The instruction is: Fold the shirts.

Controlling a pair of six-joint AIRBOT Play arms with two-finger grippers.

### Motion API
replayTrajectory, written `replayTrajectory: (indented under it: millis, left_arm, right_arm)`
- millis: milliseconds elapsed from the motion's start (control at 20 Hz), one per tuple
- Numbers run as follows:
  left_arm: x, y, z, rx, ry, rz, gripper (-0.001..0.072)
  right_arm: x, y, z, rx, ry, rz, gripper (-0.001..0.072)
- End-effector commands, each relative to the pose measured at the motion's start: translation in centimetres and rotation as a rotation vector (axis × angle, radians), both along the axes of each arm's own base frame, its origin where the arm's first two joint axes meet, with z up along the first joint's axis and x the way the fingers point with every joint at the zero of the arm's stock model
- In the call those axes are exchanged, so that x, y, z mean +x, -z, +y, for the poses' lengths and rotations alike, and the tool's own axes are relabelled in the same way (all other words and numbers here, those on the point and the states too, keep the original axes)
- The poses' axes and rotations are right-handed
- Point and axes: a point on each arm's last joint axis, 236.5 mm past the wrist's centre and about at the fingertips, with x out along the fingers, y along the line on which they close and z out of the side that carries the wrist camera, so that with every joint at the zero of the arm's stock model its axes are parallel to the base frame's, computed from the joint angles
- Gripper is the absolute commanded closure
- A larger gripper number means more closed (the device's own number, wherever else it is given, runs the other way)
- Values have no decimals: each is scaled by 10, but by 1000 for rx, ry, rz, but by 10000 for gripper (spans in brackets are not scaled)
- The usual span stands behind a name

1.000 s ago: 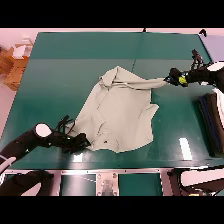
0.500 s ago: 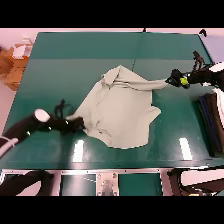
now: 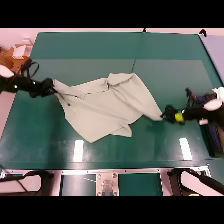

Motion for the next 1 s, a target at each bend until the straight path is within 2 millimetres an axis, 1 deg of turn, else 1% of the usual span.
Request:
replayTrajectory:
  millis: [0, 50, 100, 150, 200, 250, 300, 350, 400, 450, 500, 550, 600, 650, 700, 800, 850, 900, 950]
  left_arm:
    - [57, 5, 9, -60, 29, -25, 677]
    - [69, 3, 6, -84, 25, -41, 676]
    - [77, -2, 3, -111, 20, -59, 589]
    - [81, -9, 0, -128, 17, -74, 226]
    - [79, -15, 0, -141, 11, -64, 78]
    - [73, -21, 0, -150, 29, -39, 78]
    - [61, -29, 3, -161, 62, -6, 78]
    - [47, -36, 8, -179, 82, 34, 80]
    - [32, -40, 15, -197, 93, 79, 108]
    - [13, -43, 22, -213, 95, 140, 108]
    - [-7, -42, 28, -214, 101, 207, 108]
    - [-28, -38, 32, -197, 100, 273, 108]
    - [-50, -31, 35, -165, 93, 321, 108]
    - [-68, -24, 34, -141, 79, 339, 108]
    - [-85, -14, 30, -131, 59, 349, 108]
    - [-124, 7, 13, -160, 19, 389, 107]
    - [-144, 18, 1, -192, 5, 417, 107]
    - [-160, 26, -15, -252, -14, 439, 107]
    - [-170, 32, -32, -319, -26, 436, 107]
  right_arm:
    - [-60, 37, 23, 33, 75, 37, 698]
    - [-69, 41, 31, 58, 72, 55, 697]
    - [-75, 44, 36, 71, 68, 71, 696]
    - [-75, 44, 39, 78, 64, 74, 667]
    - [-73, 39, 41, 96, 64, 70, 541]
    - [-68, 31, 42, 102, 47, 61, 421]
    - [-61, 17, 38, 103, 17, 51, 409]
    - [-53, 2, 26, 94, 9, 49, 409]
    - [-46, -15, 4, 67, 25, 50, 409]
    - [-38, -27, -22, 23, 62, 42, 409]
    - [-34, -34, -51, -25, 132, 40, 402]
    - [-33, -36, -69, -29, 216, 49, 398]
    - [-35, -34, -78, -12, 270, 57, 398]
    - [-39, -28, -77, -1, 286, 68, 366]
    - [-44, -17, -72, 2, 289, 84, 297]
    - [-57, 4, -63, 10, 302, 117, 290]
    - [-62, 12, -59, 21, 312, 131, 290]
    - [-65, 17, -55, 34, 319, 137, 290]
    - [-64, 18, -53, 41, 326, 133, 290]
